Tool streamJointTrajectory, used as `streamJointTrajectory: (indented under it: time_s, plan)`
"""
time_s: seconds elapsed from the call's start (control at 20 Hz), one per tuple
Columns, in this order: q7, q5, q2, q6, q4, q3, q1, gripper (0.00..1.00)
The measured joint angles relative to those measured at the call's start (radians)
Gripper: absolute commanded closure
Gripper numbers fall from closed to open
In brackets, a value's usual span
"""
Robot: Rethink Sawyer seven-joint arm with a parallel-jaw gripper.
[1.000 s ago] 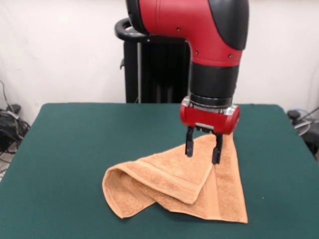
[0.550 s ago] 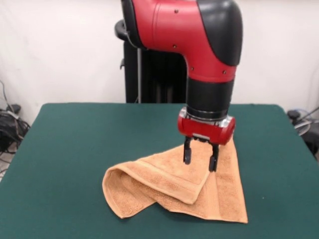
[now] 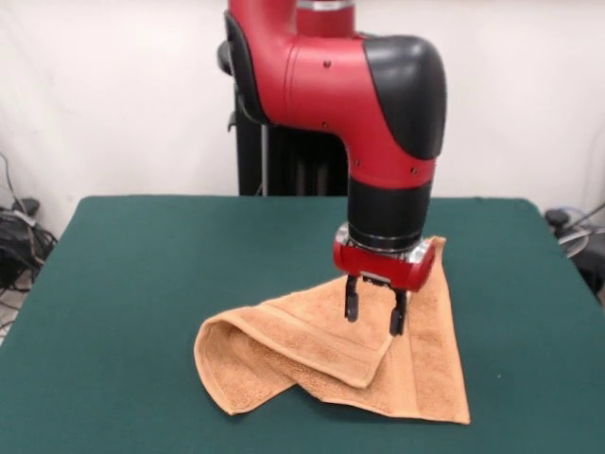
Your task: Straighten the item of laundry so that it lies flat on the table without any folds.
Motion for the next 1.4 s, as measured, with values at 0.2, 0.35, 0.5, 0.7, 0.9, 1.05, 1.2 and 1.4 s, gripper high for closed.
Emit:
streamJointTrajectory:
  time_s: [0.2,0.35,0.5,0.7,0.9,1.05,1.2,1.4]
  plan:
    - [0.000,-0.017,0.030,0.000,-0.002,0.033,-0.036,0.00]
    - [0.000,-0.030,0.055,0.000,-0.004,0.058,-0.061,0.00]
    - [0.000,-0.044,0.074,-0.008,-0.005,0.090,-0.091,0.00]
    - [0.000,-0.085,0.072,-0.009,-0.002,0.138,-0.142,0.00]
    - [0.000,-0.127,0.072,-0.009,0.007,0.183,-0.189,0.00]
    - [0.000,-0.146,0.072,-0.009,0.011,0.202,-0.209,0.00]
    - [0.000,-0.176,0.072,-0.009,0.014,0.229,-0.236,0.00]
    - [0.000,-0.206,0.074,-0.009,0.016,0.253,-0.259,0.00]
